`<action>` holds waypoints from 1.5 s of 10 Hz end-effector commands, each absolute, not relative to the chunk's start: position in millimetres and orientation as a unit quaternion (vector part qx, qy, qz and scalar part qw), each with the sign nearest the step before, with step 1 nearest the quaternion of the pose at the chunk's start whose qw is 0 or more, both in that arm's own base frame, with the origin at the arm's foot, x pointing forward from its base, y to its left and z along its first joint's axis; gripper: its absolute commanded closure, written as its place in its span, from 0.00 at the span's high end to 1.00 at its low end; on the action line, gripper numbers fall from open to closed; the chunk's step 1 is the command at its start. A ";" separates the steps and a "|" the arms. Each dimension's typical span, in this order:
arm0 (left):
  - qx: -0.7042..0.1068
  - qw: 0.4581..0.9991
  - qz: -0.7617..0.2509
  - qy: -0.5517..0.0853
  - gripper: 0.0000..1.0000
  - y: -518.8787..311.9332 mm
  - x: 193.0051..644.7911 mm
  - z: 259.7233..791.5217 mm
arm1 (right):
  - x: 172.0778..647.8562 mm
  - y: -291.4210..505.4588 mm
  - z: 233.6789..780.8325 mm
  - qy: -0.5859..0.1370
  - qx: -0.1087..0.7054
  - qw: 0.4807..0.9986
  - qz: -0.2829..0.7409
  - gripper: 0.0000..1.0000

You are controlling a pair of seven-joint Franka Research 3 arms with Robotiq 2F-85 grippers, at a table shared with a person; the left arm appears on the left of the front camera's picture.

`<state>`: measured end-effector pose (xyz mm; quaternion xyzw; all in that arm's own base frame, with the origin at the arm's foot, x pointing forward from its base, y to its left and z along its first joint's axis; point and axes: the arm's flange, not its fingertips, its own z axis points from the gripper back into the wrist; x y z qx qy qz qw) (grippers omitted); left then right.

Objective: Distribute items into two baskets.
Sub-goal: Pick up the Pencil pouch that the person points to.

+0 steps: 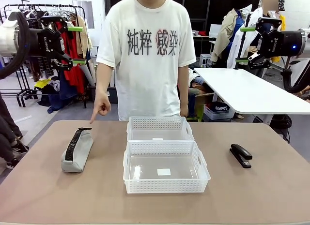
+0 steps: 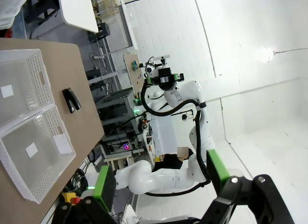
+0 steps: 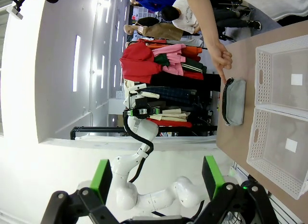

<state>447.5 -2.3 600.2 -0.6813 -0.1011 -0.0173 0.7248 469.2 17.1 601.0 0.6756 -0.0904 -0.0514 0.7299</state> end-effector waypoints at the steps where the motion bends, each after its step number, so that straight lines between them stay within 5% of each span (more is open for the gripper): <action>1: -0.682 0.724 -0.018 -0.101 1.00 -2.3 446.3 601.0 | 469.1 16.8 601.5 -0.090 0.675 0.730 -0.052 1.00; 5: -0.681 0.725 -0.017 -0.101 1.00 -2.3 447.5 600.2 | 469.1 16.8 601.5 -0.090 0.675 0.730 -0.052 1.00; 11: -0.330 0.932 -0.123 -0.087 1.00 -29.6 444.4 601.8 | 469.1 16.8 601.5 -0.090 0.675 0.730 -0.052 1.00; 13: -0.173 0.969 -0.137 -0.114 1.00 -39.5 444.3 575.7 | 469.1 16.8 601.5 -0.090 0.675 0.730 -0.052 1.00; 15: -0.101 0.977 -0.131 -0.132 1.00 -45.2 443.7 557.0 | 469.1 16.8 601.5 -0.090 0.675 0.730 -0.052 1.00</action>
